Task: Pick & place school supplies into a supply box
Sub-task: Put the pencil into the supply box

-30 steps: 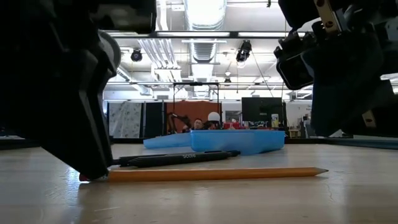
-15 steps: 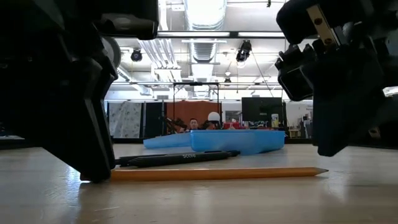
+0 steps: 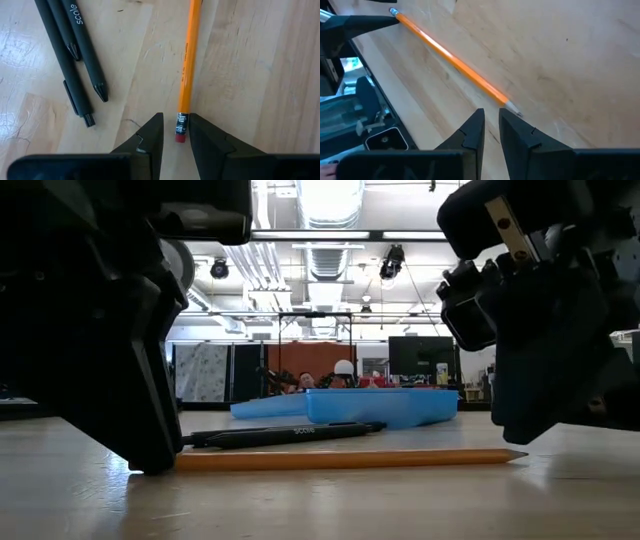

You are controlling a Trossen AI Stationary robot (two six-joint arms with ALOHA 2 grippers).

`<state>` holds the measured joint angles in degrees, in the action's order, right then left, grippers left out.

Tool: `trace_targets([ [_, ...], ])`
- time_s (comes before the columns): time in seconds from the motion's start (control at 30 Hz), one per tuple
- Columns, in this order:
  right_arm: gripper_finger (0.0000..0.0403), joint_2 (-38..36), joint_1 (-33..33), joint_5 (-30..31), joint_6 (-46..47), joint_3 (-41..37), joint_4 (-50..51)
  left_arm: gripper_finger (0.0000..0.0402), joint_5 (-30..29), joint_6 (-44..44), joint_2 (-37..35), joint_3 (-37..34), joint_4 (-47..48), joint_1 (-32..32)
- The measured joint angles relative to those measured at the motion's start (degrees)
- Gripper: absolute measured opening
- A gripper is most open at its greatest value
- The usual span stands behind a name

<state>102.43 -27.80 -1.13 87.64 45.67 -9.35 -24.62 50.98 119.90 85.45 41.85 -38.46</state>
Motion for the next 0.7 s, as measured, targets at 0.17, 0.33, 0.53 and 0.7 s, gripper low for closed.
trace_targets([
  [0.17, 0.0050, 0.0, 0.1, 0.7, -0.2, 0.0, 0.0, 0.0076, 0.0, 0.0, 0.0, 0.0, -0.1, 0.0],
  [0.33, 0.0050, 0.0, 0.1, 1.1, -0.5, 0.0, 0.1, 0.0076, 0.0, 0.0, 0.0, 0.0, -0.1, 0.0],
  [0.53, 0.0050, 0.0, 0.1, 1.1, -0.6, 0.0, 0.1, 0.0076, 0.0, 0.0, 0.0, -0.1, -0.1, 0.0],
  [0.7, 0.0050, 0.0, 0.1, 1.1, -0.6, -0.1, 0.1, 0.0076, 0.0, 0.0, 0.0, -0.1, -0.1, 0.0],
])
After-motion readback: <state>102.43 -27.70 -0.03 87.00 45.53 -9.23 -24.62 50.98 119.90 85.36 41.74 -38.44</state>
